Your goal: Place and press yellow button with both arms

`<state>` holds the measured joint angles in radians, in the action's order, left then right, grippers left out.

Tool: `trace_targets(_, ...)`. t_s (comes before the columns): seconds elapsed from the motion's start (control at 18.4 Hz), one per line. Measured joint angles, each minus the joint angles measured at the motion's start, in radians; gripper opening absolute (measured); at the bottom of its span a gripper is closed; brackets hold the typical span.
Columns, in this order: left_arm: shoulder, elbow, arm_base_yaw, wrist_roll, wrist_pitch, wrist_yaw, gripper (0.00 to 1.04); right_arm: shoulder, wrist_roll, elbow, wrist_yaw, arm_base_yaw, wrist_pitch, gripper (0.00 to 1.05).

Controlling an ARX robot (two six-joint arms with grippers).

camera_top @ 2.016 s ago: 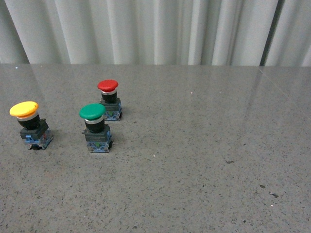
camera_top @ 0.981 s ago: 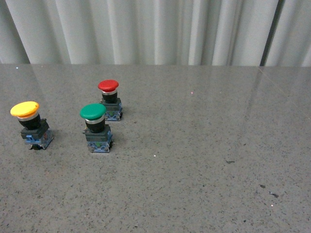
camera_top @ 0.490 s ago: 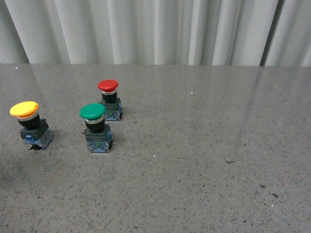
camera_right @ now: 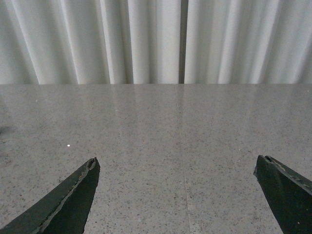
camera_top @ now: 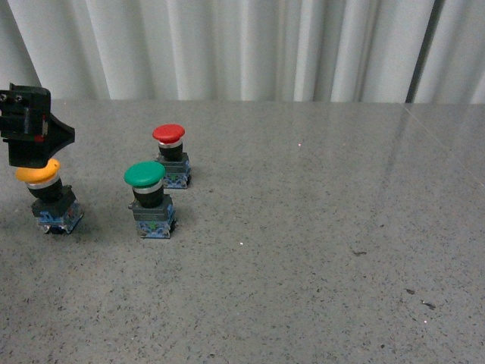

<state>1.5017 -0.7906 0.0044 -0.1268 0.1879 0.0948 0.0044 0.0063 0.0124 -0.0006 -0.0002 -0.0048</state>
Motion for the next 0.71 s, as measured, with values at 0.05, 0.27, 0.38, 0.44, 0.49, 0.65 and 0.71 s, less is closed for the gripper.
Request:
trace_targets(0.05, 0.001, 0.000, -0.012, 0.012, 0.000, -0.008, 0.98, 0.000, 0.000, 0.000, 0.000, 0.000, 0.000, 0.98)
trace_targets(0.27, 0.042, 0.053, -0.053, 0.017, 0.013, -0.069, 0.98, 0.000, 0.000, 0.000, 0.000, 0.000, 0.000, 0.98)
trace_targets(0.38, 0.051, 0.069, -0.049, 0.017, 0.022, -0.088, 0.98, 0.000, 0.000, 0.000, 0.000, 0.000, 0.000, 0.98)
trace_targets(0.44, 0.051, 0.078, -0.047, 0.018, 0.026, -0.101, 0.98, 0.000, 0.000, 0.000, 0.000, 0.000, 0.000, 0.98)
trace_targets(0.49, 0.050, 0.081, -0.047, 0.018, 0.032, -0.104, 0.98, 0.000, 0.000, 0.000, 0.000, 0.000, 0.000, 0.98)
trace_targets(0.65, 0.039, 0.097, -0.050, 0.018, 0.042, -0.114, 0.98, 0.000, 0.000, 0.000, 0.000, 0.000, 0.000, 0.98)
trace_targets(0.71, 0.038, 0.101, -0.053, 0.018, 0.047, -0.115, 0.98, 0.000, 0.000, 0.000, 0.000, 0.000, 0.000, 0.98)
